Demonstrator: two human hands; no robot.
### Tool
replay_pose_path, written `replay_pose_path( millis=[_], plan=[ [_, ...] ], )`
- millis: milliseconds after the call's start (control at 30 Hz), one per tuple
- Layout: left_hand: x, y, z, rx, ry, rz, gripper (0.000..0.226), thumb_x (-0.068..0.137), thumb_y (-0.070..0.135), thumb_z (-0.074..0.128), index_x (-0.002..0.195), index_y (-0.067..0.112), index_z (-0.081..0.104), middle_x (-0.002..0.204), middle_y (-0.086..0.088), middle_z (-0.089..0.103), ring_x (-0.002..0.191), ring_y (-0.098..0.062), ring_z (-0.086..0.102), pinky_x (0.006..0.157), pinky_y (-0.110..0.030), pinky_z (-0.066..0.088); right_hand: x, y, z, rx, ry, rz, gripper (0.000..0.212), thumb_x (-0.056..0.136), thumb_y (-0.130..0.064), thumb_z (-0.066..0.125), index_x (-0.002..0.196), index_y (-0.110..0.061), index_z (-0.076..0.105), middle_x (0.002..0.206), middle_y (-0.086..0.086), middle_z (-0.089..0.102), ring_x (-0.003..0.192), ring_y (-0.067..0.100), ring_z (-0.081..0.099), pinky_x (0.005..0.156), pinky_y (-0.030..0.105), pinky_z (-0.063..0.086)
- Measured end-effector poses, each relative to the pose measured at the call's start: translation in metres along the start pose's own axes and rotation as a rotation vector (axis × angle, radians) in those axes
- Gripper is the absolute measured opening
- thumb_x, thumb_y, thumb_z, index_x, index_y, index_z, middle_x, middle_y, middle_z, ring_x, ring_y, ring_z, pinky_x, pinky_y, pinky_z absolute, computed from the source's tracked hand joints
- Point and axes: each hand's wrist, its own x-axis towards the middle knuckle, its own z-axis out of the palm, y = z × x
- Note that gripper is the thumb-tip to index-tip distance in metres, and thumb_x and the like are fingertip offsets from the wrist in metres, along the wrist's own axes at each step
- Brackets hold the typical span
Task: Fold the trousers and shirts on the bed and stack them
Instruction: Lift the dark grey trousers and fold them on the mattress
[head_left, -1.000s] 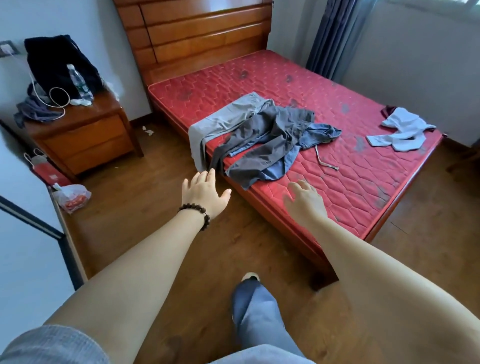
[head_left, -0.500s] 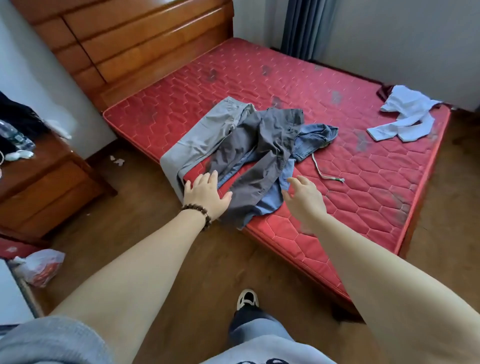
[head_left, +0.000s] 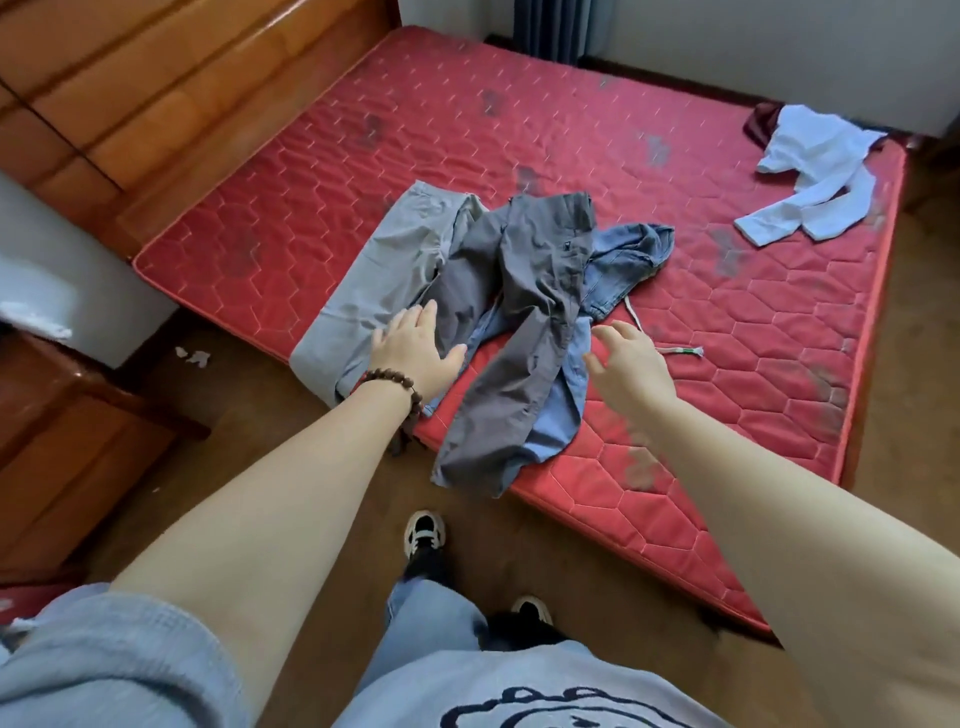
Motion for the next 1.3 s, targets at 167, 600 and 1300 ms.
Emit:
replay_pose_path(
  millis=[167, 600, 1300],
  plan=[
    [0.066, -0.022, -0.002, 0.003, -0.024, 0.074, 0.075, 0.091, 0.052, 0.046, 0.151, 0.013, 0.022, 0.155, -0.006, 0.029, 0.144, -0.021, 0.022, 0.117, -0.047, 0.017, 0.041, -0.019, 0.013, 0.008, 0.007, 0.062, 0.038, 0.093, -0.028, 0.052, 0.127, -0.009, 0.055, 0.128, 0.012, 0.052, 0.123, 0.032, 0.045, 0.099, 0.043, 0.041],
    [0.237, -0.077, -0.006, 0.005, -0.144, 0.336, 0.074, 0.092, 0.052, 0.045, 0.151, 0.014, 0.022, 0.156, -0.005, 0.029, 0.145, -0.021, 0.021, 0.117, -0.045, 0.017, 0.161, -0.105, 0.046, 0.061, 0.076, 0.311, 0.046, 0.095, -0.028, 0.054, 0.137, -0.012, 0.049, 0.149, 0.013, 0.039, 0.139, 0.028, 0.032, 0.112, 0.040, 0.028],
    [0.354, -0.012, 0.056, 0.065, -0.236, 0.436, 0.077, 0.090, 0.056, 0.044, 0.151, 0.016, 0.021, 0.156, -0.007, 0.027, 0.145, -0.022, 0.021, 0.118, -0.045, 0.017, 0.255, -0.033, 0.052, 0.044, 0.018, 0.435, 0.047, 0.096, -0.029, 0.051, 0.140, -0.012, 0.047, 0.151, 0.012, 0.036, 0.140, 0.027, 0.029, 0.111, 0.041, 0.027]
  ],
)
